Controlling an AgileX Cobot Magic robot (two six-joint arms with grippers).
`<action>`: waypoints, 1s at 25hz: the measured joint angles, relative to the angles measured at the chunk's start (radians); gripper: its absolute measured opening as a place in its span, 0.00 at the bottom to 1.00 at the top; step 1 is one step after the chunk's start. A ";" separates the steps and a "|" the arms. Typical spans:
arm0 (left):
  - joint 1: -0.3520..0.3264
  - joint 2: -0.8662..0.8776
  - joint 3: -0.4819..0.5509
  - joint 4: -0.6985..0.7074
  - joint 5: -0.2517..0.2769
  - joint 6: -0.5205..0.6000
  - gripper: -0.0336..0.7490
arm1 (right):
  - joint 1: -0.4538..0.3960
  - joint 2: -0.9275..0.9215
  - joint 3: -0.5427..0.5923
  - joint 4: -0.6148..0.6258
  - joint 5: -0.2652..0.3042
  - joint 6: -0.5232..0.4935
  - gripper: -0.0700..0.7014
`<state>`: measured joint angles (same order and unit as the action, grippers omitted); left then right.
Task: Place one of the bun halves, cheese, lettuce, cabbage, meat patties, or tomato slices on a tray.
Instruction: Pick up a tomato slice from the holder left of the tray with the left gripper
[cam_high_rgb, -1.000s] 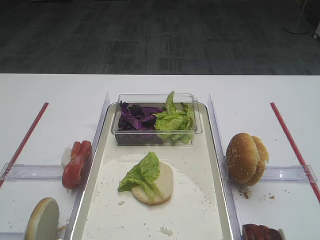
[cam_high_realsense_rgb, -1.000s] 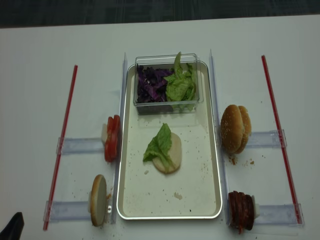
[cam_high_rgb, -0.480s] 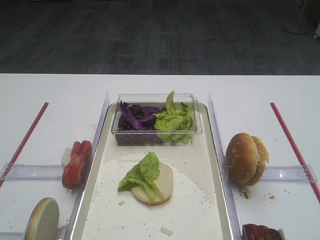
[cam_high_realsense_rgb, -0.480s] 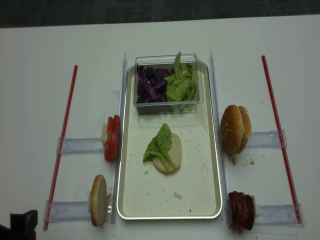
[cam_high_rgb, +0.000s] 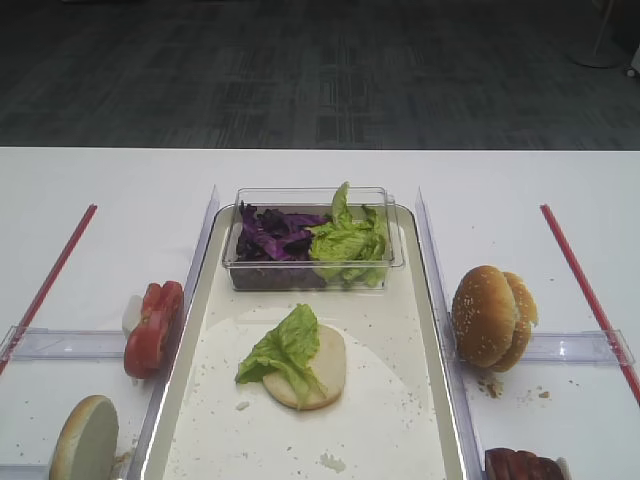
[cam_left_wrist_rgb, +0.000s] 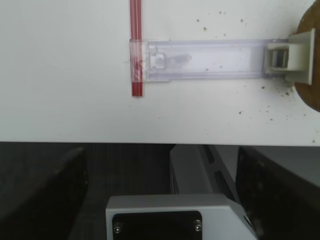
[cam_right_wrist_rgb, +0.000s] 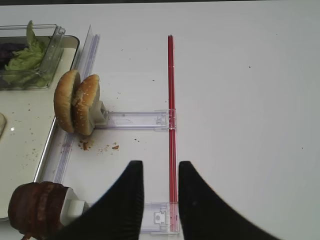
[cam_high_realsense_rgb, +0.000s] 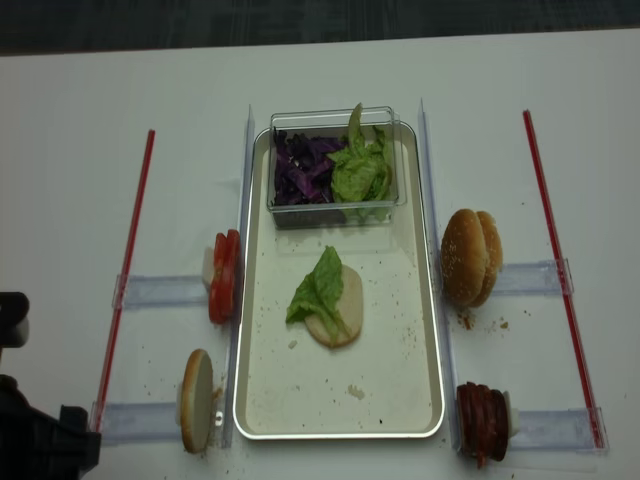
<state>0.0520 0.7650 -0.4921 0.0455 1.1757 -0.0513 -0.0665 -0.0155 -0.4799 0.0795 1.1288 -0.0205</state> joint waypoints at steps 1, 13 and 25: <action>0.000 0.018 0.000 0.000 -0.002 0.000 0.75 | 0.000 0.000 0.000 0.000 0.000 0.000 0.37; 0.000 0.175 -0.042 0.000 -0.033 -0.010 0.75 | 0.000 0.000 0.000 0.000 0.000 0.000 0.35; 0.000 0.552 -0.286 0.002 -0.125 -0.025 0.75 | 0.000 0.000 0.000 0.000 0.000 0.000 0.35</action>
<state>0.0520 1.3165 -0.7783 0.0474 1.0504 -0.0768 -0.0665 -0.0155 -0.4799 0.0795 1.1288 -0.0205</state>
